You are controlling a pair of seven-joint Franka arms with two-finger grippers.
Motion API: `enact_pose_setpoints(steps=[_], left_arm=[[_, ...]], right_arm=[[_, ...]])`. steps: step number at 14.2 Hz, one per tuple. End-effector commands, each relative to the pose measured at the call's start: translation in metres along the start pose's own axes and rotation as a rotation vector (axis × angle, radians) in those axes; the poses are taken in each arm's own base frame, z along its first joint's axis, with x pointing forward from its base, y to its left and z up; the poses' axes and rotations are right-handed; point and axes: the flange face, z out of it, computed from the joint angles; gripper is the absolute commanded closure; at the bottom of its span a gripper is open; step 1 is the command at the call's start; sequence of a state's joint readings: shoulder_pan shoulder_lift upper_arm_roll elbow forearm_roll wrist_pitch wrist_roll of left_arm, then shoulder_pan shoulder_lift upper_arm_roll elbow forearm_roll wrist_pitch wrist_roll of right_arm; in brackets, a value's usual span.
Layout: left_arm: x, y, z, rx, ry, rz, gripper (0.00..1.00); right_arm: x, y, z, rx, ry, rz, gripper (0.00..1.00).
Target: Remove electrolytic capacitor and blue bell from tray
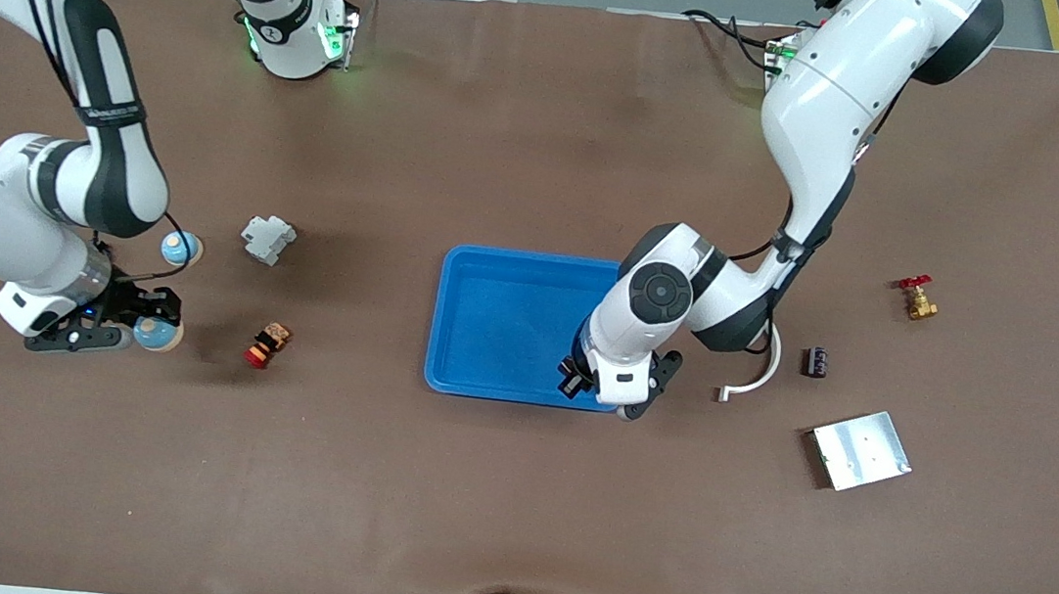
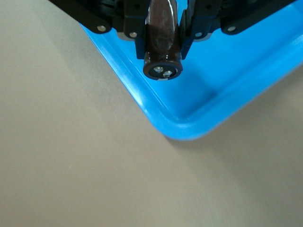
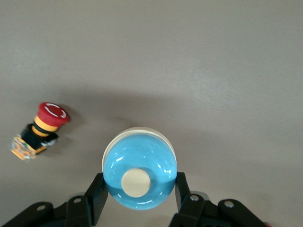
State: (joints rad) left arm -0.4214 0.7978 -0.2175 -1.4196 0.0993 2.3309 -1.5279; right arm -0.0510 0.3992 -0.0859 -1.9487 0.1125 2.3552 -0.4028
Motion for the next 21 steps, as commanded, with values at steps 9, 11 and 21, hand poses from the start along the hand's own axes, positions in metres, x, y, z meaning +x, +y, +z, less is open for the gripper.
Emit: enact_pose_setpoints(steps=[9, 11, 21], left_arm=[[0.064, -0.042, -0.031, 0.261, -0.058, 0.529, 1.0], [0.078, -0.056, -0.039, 0.287, -0.089, 0.622, 1.0], [0.142, -0.087, -0.043, 0.285, -0.147, 0.891, 1.0]], right_arm=[[-0.081, 0.093, -0.001, 0.068, 0.0, -0.152, 1.0], [-0.107, 0.106, -0.004, 0.078, -0.006, -0.156, 1.0], [-0.24, 0.146, -0.033, 0.079, 0.019, -0.186, 1.0]])
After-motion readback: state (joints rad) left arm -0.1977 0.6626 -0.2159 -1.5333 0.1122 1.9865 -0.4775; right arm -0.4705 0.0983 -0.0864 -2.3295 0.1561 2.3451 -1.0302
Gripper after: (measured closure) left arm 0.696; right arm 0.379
